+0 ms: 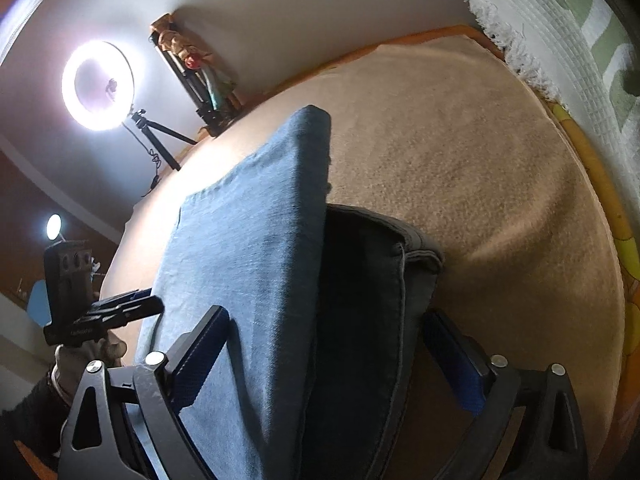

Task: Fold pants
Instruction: 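Grasp the folded jeans edge with the left gripper while the right gripper grasps it too, then lift the jeans edge and fold it over onto the stack with both grippers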

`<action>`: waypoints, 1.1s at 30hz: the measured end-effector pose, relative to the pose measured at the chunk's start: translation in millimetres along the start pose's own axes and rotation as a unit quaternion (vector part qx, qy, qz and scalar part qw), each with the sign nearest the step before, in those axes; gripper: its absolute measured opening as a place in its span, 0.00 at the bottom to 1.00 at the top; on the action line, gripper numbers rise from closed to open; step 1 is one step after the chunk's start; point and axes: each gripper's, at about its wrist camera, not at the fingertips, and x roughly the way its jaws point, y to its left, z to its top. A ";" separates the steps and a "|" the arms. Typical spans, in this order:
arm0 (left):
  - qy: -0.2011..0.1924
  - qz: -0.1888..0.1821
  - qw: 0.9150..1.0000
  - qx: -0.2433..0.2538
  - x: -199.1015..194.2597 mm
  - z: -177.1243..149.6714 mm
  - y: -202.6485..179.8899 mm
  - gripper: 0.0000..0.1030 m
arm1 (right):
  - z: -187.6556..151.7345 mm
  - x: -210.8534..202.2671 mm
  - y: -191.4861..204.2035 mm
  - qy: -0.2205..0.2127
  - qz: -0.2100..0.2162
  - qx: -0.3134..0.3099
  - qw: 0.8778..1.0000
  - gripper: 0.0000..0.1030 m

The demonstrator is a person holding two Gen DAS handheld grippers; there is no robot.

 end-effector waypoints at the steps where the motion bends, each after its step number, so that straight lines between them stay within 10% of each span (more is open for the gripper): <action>1: -0.001 -0.005 1.000 -0.004 0.6 0.5 0.7 0.54 | -1.8 0.9 0.8 0.002 0.012 0.001 1.000 0.75; 9: -0.007 -0.019 1.000 -0.009 4.8 8.2 -2.4 0.53 | -6.9 3.9 12.3 -0.002 0.015 -0.002 1.000 0.45; 14: -0.010 -0.012 1.000 -0.008 5.8 8.5 -8.5 0.28 | -6.4 2.2 38.5 -0.007 -0.043 -0.025 0.999 0.29; 33: -0.061 -0.019 0.996 0.068 -36.5 18.2 -48.2 0.14 | 8.2 -30.5 116.6 -0.047 -0.111 -0.095 0.988 0.18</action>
